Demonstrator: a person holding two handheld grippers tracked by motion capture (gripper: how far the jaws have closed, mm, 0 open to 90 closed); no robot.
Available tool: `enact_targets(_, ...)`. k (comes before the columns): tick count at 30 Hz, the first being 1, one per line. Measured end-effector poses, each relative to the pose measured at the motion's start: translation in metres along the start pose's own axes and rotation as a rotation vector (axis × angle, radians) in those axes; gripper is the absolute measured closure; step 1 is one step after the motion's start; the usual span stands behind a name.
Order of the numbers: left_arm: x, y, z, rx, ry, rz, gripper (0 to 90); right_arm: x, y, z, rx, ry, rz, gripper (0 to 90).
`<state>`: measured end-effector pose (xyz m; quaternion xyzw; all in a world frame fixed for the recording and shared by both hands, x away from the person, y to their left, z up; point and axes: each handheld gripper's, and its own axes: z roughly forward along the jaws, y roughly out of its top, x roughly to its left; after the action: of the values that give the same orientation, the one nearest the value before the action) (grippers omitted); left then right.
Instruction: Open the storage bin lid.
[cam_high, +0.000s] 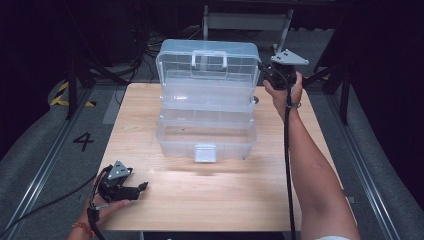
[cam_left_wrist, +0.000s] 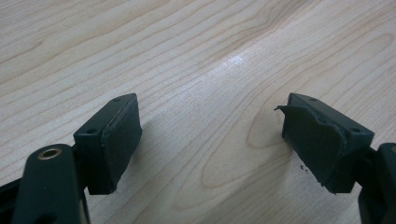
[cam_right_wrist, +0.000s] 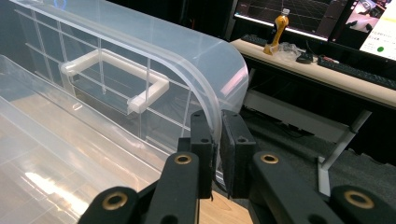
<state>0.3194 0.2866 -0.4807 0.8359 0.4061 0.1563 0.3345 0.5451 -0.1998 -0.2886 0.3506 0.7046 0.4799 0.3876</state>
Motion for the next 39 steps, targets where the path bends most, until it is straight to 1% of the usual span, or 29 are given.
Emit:
enact_targets(3, 0.000, 0.000, 0.000, -0.003, 0.001, 0.003, 19.9, -0.001, 0.000, 0.001, -0.003, 0.003, 0.004, 84.8)
enact_targets(4, 0.001, 0.000, 0.000, -0.003, -0.005, 0.003, 19.8, -0.002, 0.000, 0.002, -0.001, 0.006, 0.006, 84.8)
enact_targets(5, 0.001, 0.000, 0.001, -0.005, 0.000, 0.009, 19.7, -0.002, 0.000, 0.002, 0.000, 0.006, 0.008, 84.8)
enact_targets(7, 0.001, 0.000, 0.002, -0.012, 0.002, 0.005, 19.3, -0.003, 0.001, 0.003, 0.003, 0.009, 0.009, 84.8)
enact_targets(8, 0.001, 0.001, 0.001, -0.011, 0.003, 0.013, 19.2, -0.003, 0.001, 0.004, 0.005, 0.010, 0.010, 84.8)
enact_targets(9, 0.001, 0.001, 0.002, -0.010, 0.000, 0.005, 19.1, -0.004, 0.002, 0.005, 0.005, 0.013, 0.011, 84.8)
enact_targets(10, 0.001, 0.001, 0.001, -0.009, 0.002, 0.013, 19.1, -0.004, 0.002, 0.006, 0.007, 0.014, 0.017, 84.8)
enact_targets(17, 0.002, 0.001, 0.001, -0.010, -0.001, 0.013, 19.0, -0.008, 0.004, 0.013, 0.015, 0.018, 0.033, 84.9)
enact_targets(21, 0.001, 0.001, 0.001, -0.005, -0.008, 0.008, 18.9, -0.011, 0.004, 0.015, 0.015, 0.025, 0.042, 84.8)
enact_targets(26, 0.002, 0.001, 0.002, -0.008, -0.005, 0.012, 18.9, -0.013, 0.004, 0.019, 0.016, 0.031, 0.054, 84.9)
enact_targets(28, 0.001, 0.001, 0.001, -0.006, -0.007, 0.008, 18.9, -0.014, 0.004, 0.020, 0.016, 0.033, 0.060, 84.9)
enact_targets(32, 0.001, 0.001, 0.002, -0.008, -0.007, 0.002, 18.8, -0.016, 0.005, 0.023, 0.025, 0.041, 0.063, 84.8)
enact_targets(34, 0.001, 0.001, 0.002, -0.007, -0.008, 0.006, 18.8, -0.017, 0.006, 0.024, 0.030, 0.040, 0.054, 84.7)
enact_targets(35, 0.001, 0.001, 0.002, -0.007, -0.008, 0.006, 18.8, -0.017, 0.006, 0.025, 0.032, 0.044, 0.063, 84.8)
enact_targets(39, 0.001, 0.001, 0.002, -0.008, -0.010, 0.002, 18.7, -0.019, 0.008, 0.028, 0.045, 0.047, 0.065, 84.8)
